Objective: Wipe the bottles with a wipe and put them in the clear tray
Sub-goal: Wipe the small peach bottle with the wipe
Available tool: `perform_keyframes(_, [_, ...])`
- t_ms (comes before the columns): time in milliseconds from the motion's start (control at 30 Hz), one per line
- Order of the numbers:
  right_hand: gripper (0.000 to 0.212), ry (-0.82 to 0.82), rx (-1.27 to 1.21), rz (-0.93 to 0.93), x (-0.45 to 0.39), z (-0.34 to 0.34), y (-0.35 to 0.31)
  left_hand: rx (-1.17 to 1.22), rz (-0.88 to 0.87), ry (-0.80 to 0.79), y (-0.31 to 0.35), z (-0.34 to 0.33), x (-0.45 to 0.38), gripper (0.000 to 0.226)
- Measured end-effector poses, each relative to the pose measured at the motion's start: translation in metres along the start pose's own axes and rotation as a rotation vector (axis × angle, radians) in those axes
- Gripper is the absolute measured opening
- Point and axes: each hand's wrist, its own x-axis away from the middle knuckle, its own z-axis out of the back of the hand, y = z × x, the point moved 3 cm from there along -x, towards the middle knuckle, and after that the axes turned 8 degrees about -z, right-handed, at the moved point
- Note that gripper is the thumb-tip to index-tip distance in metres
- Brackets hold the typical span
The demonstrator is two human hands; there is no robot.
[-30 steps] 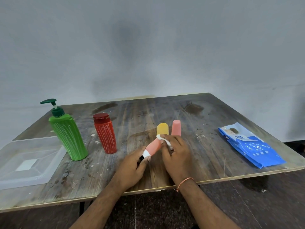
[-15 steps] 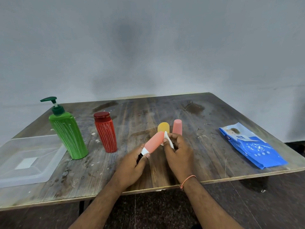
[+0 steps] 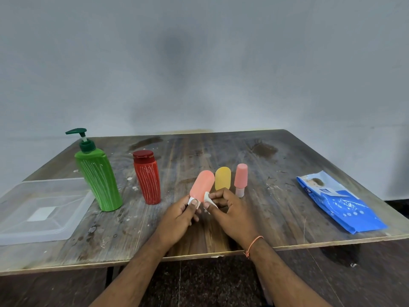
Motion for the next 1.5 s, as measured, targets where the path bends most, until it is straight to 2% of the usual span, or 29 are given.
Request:
perform_keyframes(233, [0.016, -0.124, -0.015, 0.042, 0.000, -0.004, 0.000, 0.099, 0.055, 0.072, 0.000, 0.009, -0.002, 0.020])
perform_keyframes(400, [0.014, -0.133, -0.155, -0.043, 0.003, 0.011, 0.003, 0.157, 0.089, 0.100, 0.011, 0.009, -0.002, 0.013])
perform_keyframes(567, [0.012, -0.172, -0.114, -0.091, 0.009, 0.035, 0.012, -0.120, 0.095, 0.031, 0.011, 0.009, -0.013, 0.051])
perform_keyframes(733, [0.012, -0.149, -0.171, -0.105, 0.015, 0.057, 0.021, -0.277, -0.029, -0.053, 0.006, 0.008, -0.036, 0.053])
perform_keyframes(1033, [0.014, -0.147, -0.167, -0.094, 0.011, 0.057, 0.030, -0.448, 0.001, -0.179, -0.008, 0.009, -0.070, 0.052])
perform_keyframes(1500, [0.013, -0.140, -0.132, -0.056, 0.012, 0.052, 0.035, -0.544, -0.054, -0.175, -0.005, 0.001, -0.079, 0.053])
